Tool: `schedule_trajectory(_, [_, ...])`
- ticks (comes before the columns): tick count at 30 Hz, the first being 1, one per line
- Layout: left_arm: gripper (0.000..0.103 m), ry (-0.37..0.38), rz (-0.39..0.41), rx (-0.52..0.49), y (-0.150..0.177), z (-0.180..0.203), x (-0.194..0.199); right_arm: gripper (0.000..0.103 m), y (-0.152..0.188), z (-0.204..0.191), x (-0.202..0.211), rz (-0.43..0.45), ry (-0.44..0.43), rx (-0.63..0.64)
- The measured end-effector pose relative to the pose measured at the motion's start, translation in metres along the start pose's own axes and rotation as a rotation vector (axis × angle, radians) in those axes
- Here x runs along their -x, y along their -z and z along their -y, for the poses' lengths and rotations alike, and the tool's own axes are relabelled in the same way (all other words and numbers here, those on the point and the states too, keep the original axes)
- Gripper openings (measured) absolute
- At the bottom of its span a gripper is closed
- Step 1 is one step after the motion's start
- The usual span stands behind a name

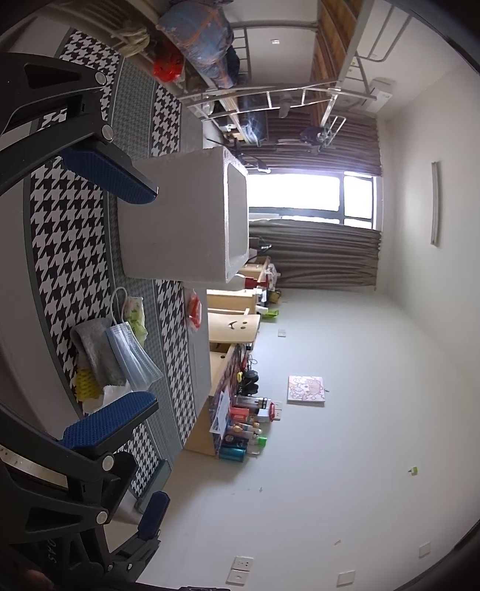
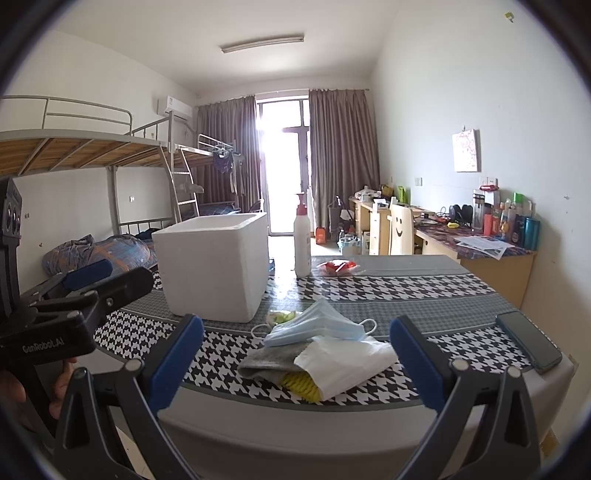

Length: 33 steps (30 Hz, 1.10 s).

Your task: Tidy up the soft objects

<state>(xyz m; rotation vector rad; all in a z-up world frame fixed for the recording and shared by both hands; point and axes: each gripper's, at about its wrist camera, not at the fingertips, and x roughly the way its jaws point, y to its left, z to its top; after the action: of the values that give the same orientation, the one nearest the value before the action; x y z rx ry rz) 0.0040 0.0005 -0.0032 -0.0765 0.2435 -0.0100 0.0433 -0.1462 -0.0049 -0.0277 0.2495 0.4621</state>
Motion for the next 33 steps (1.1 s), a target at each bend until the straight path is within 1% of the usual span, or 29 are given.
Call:
schedule_trajectory(7, [0.102,-0.002,0.000,-0.015,0.002,0.002,0.002,0.102,0.001,0.000,-0.001,0.000,0.001,0.000])
schedule_trajectory(18, [0.102,0.006,-0.011,-0.008,0.001,0.001,0.001,0.102,0.000,-0.001,-0.002,-0.005,0.005,-0.001])
schedule_trajectory(25, [0.102,0.011,-0.035,-0.009,0.002,0.001,-0.006,0.102,0.003,0.003,-0.006,-0.015,0.009,-0.003])
schedule_trajectory(33, [0.102,0.022,-0.078,-0.010,0.002,-0.003,-0.024,0.102,0.004,0.009,-0.018,-0.038,0.022,-0.002])
